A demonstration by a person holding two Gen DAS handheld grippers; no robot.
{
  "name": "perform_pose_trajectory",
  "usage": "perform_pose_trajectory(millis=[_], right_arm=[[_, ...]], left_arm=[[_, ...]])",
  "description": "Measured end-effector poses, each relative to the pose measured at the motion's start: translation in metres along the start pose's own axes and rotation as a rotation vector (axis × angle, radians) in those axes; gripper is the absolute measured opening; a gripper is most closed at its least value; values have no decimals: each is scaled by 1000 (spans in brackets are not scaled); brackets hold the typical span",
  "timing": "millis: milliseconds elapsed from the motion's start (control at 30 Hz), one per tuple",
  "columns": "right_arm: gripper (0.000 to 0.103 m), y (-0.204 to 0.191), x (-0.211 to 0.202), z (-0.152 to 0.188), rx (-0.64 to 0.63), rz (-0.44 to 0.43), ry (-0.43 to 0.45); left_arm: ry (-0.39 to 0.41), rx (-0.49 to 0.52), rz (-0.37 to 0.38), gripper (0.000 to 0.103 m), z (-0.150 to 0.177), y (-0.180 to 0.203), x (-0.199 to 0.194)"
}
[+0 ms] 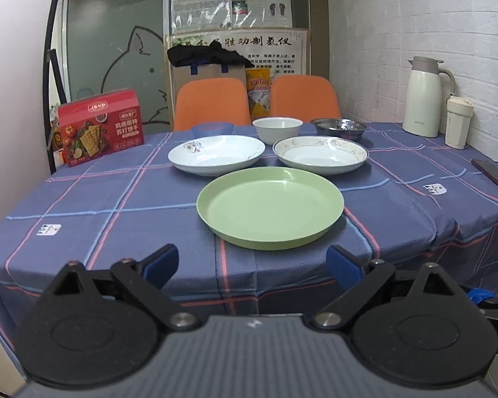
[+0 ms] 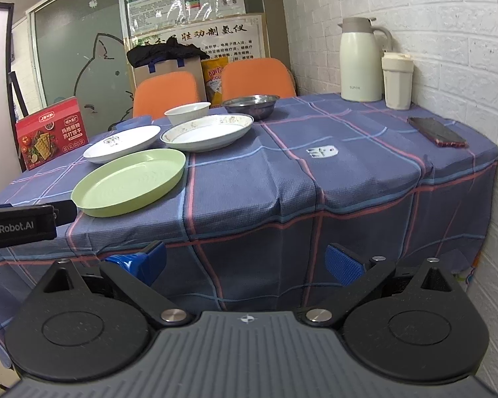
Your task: Organize plates and bowls
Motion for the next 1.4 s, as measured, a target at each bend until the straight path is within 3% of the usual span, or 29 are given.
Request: perform_pose_trajectory(millis=[167, 400, 700, 867, 1067, 1200, 1400], right_arm=[[90, -1, 26, -7, 23, -54, -46], [90, -34, 88, -53, -125, -103, -78], [91, -61, 171, -76, -180, -145, -238], [90, -71, 180, -80, -195, -147, -243], [91, -67, 176, -70, -223, -179, -143], [90, -75, 185, -86, -231, -178, -242], [87, -83, 185, -80, -275, -234, -234]], left_arm=[[-87, -15, 29, 94, -7, -11, 38], [-144, -133, 36, 94, -43, -60, 86], [-289, -116, 72, 94, -62, -68, 166], [-293, -27, 59, 94, -59, -56, 184], [-305, -12, 93, 94, -62, -58, 188], [-333, -12, 104, 94, -65, -59, 189], [-326, 19, 132, 94, -63, -55, 187]])
Point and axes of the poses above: each gripper's, at about its wrist camera, not at the fingertips, and x roughly the way its jaws point, y to its right, z to its underside, the point moved 3 cm from there along x, roughly the way its jaws point, and after that the axes turned 5 degrees about -z, right-handed, at the moved point
